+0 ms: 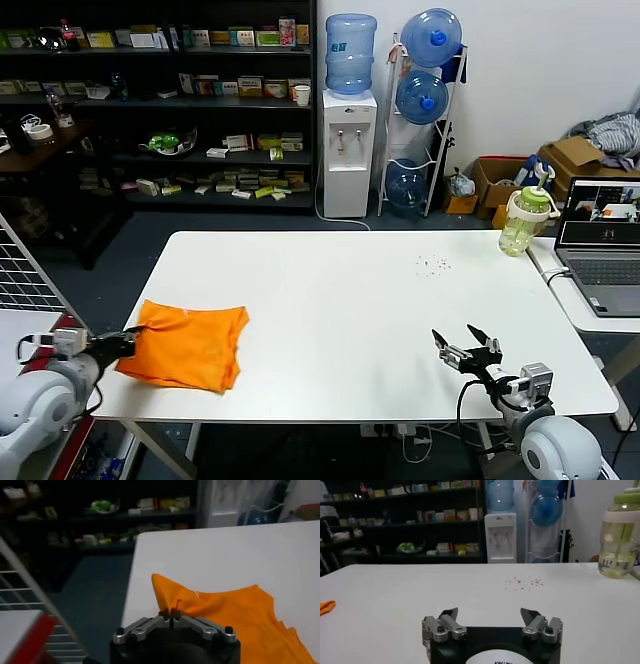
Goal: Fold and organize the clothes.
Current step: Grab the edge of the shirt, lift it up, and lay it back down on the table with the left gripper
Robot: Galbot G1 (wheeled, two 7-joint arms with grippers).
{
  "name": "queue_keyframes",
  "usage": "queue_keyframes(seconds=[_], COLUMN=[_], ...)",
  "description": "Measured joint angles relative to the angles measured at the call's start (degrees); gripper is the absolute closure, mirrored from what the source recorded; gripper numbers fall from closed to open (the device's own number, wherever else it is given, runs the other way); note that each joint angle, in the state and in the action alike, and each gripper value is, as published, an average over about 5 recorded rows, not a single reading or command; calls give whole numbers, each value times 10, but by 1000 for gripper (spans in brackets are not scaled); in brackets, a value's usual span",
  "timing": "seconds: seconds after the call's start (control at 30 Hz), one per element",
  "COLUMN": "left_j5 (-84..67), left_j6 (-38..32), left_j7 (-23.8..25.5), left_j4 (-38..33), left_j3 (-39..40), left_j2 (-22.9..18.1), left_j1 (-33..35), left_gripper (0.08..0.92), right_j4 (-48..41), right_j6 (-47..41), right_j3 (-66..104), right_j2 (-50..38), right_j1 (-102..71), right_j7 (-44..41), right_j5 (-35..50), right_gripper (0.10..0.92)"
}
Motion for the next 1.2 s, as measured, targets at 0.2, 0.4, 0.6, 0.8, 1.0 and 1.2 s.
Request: queue_keyframes(seconds=[0.2,0.4,0.6,0.8,1.0,1.2], left_j5=[-12,-45,-122,-221,-265,-268], left_j6=[6,16,30,31,29,29], left_j7=[-29,-57,-107,-213,-286,-319], left_j4=[18,-3,-73,-126,-96,-26], left_j3=[-39,-48,-18,104,240,340], left_j2=[52,70,48,-44,-183,-312], left_j1=[23,24,-3,-110,-234,-327], left_gripper=[907,907,907,907,907,907], right_j4=[-2,1,13,32,54,64], right_j6=[0,-4,-9,-14,-15,-16], right_j3=[-3,-4,4,22,50,75], right_j2=[-1,3,13,28,41,46], right_j1=[6,7,-2,-27,-60,-81], right_j7=[0,4,11,18,21,22], right_j5=[0,-5,-16,-30,-37,-37], right_gripper=[203,203,203,203,203,203])
